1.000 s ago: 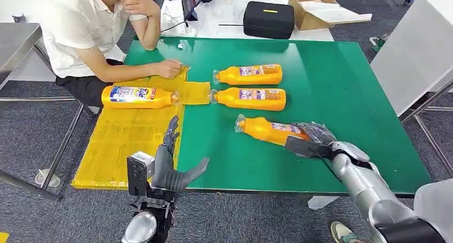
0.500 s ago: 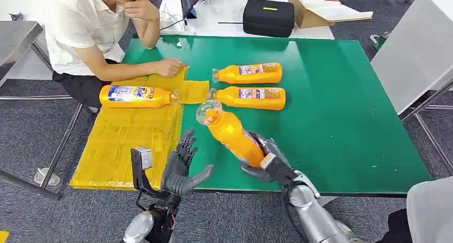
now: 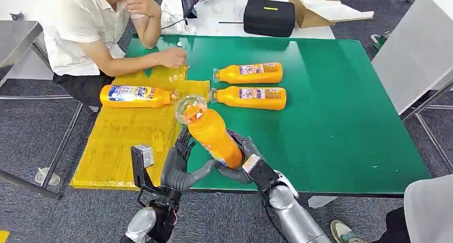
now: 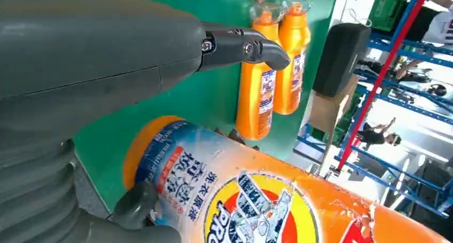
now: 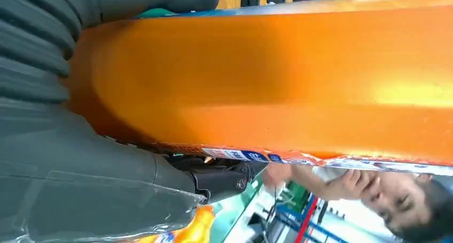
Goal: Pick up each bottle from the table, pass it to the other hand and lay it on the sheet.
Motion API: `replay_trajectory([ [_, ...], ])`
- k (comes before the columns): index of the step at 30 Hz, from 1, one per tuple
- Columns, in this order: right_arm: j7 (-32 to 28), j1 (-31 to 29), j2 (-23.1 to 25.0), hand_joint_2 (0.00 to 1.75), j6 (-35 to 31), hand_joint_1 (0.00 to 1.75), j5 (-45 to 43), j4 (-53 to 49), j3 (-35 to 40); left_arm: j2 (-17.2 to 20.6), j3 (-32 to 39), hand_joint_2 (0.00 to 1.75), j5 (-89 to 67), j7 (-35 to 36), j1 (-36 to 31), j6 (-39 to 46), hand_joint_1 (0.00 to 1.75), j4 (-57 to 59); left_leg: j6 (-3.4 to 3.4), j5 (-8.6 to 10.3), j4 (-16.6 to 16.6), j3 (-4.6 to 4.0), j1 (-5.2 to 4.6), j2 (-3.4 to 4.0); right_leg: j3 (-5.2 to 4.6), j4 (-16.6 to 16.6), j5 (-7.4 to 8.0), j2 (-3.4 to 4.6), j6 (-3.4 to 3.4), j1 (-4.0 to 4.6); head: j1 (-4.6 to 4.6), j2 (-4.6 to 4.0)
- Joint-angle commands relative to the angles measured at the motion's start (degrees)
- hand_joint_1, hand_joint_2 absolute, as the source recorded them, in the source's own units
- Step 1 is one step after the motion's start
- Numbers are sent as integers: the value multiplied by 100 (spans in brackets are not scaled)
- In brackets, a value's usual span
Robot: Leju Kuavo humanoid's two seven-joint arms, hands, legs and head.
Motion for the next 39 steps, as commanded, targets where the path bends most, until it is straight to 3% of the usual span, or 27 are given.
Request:
replay_trajectory([
  [1,118,-730,69,175,207,175,39,1024,531,130,-147,175,132,-145,-187,-371,0,-494,-1,-8,8,13,5,22,7,5,1,25,-12,6,0,0],
  [21,207,-781,53,175,-70,175,352,1450,655,125,-269,175,332,5,-268,-638,0,-377,1,-4,2,15,5,4,15,0,-3,6,-13,5,0,0],
  [26,225,-798,97,175,-124,175,428,1500,706,110,-285,175,219,39,-339,-502,0,-267,3,-4,3,15,2,4,13,2,-4,5,-12,2,0,0],
  [27,267,-799,62,175,-222,175,543,1484,776,51,-236,175,-57,-80,-360,-43,0,-187,3,-5,4,14,2,6,12,2,-5,7,-11,2,2,0],
  [29,348,-805,22,175,-404,175,784,1533,898,12,-200,175,-114,-117,-426,94,0,-82,3,-4,3,15,2,1,14,2,-5,2,-12,3,2,0],
  [30,343,-788,41,175,-412,175,808,1557,926,-5,-163,175,-106,-100,-458,132,12,0,3,-1,0,10,1,-1,10,0,-2,0,-9,1,2,0],
  [31,327,-774,56,175,-403,175,810,1554,942,-3,-155,175,-105,-102,-471,130,150,29,2,0,0,7,1,1,6,-1,-1,2,-7,1,0,0],
  [32,281,-761,52,175,-447,175,927,1534,1042,-17,-134,175,-102,-104,-508,132,154,119,2,-1,0,12,3,3,11,-2,-1,4,-10,3,0,0],
  [33,271,-750,82,175,-468,175,977,1520,1100,-39,-98,175,-84,-94,-540,147,127,189,2,-2,0,17,3,2,15,-1,-2,4,-12,3,0,0],
  [34,274,-748,92,175,-487,175,1018,1510,1135,-51,-81,175,-76,-88,-557,156,17,221,2,0,-1,11,4,-1,11,-3,-1,-1,-10,4,2,0],
  [35,311,-753,92,175,-616,175,1202,1477,1235,-72,-62,175,-70,-85,-592,155,7,278,2,-2,1,16,3,1,14,0,-3,2,-13,3,0,0],
  [39,331,-762,104,175,-624,175,1216,1454,1255,-81,-54,175,-69,-84,-608,153,9,293,2,-1,0,9,1,5,6,-1,-2,6,-8,1,0,0],
])
